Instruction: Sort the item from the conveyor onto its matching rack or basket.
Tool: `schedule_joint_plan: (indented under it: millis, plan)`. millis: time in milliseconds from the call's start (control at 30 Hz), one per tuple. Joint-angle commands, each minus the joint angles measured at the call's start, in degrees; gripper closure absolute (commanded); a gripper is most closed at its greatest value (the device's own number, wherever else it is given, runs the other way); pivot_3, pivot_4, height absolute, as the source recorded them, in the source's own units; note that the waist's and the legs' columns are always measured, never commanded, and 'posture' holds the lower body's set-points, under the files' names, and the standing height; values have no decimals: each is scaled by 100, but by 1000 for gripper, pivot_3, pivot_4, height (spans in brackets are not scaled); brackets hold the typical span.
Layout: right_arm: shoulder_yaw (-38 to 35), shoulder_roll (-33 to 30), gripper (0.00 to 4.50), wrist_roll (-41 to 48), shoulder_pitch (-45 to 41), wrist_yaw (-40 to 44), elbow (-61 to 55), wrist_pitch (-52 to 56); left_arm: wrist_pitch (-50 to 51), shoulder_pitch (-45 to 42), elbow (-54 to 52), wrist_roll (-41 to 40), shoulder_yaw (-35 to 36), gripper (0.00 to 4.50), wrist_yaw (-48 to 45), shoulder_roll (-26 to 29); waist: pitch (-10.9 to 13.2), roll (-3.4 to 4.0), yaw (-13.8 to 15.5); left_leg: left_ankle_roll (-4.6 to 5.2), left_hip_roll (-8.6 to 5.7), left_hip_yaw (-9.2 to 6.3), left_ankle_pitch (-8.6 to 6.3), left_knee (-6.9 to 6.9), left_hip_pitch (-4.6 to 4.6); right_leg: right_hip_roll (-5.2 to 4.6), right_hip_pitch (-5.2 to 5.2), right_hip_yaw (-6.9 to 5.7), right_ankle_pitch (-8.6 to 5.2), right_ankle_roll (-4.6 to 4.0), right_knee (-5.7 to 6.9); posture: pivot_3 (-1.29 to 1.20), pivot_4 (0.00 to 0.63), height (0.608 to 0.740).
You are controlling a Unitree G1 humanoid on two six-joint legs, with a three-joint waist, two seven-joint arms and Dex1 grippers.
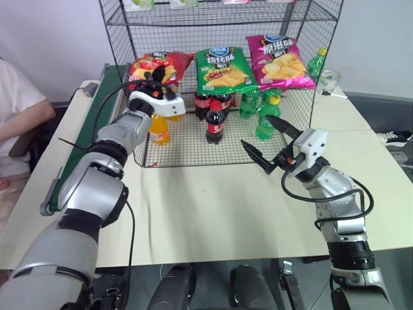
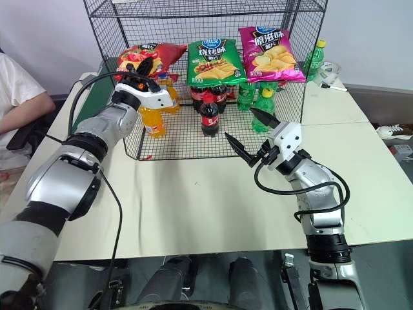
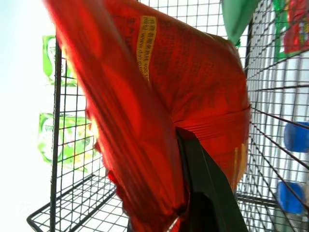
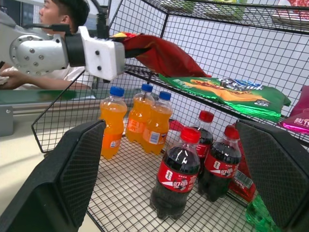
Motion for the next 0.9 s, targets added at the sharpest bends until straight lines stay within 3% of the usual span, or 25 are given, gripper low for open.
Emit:
schedule_joint_plan:
  millis: [33,133,233,367,500,633,900]
  plan:
    - [-43,-55,0,25,-3,-42,-282,26,-117,-93,9,-436,177,4467,-178,41,0,0,0,0,0,0,0,1,-1,0,0,0,0,0,0,0,150,740]
    - [-28,-60,0,27,17,-34,-300,52,-167,-93,0,-625,205,3753,-367,74,0,0,2,1,0,0,-1,3,-2,0,0,0,0,1,1,0,150,740]
    - [-9,-55,0,32,15,-13,-306,87,-242,-95,-96,-638,101,2125,-290,189,0,0,2,1,0,-1,-1,4,-2,0,1,0,0,1,1,0,150,740]
    - [5,-53,0,46,-4,12,-294,116,-435,20,-278,-744,89,511,-460,382,-1,0,3,1,0,-1,-1,10,0,0,4,0,0,1,3,0,150,740]
    - [-6,-72,0,86,9,53,-290,139,-909,394,-841,-1140,303,511,-929,704,-1,0,-8,3,0,-1,-2,13,1,0,5,0,0,2,4,0,150,740]
    - [-6,-77,0,106,6,85,-273,164,-1117,1130,-2232,-1598,620,511,-1577,1140,-3,3,-26,3,1,-1,-3,11,0,0,0,3,0,1,4,0,150,740]
    - [25,-54,0,120,-14,172,-203,147,-213,2889,-5440,-2152,1368,511,-2857,1558,-3,4,2,5,0,-3,-4,17,-2,-1,2,7,2,-1,4,0,150,740]
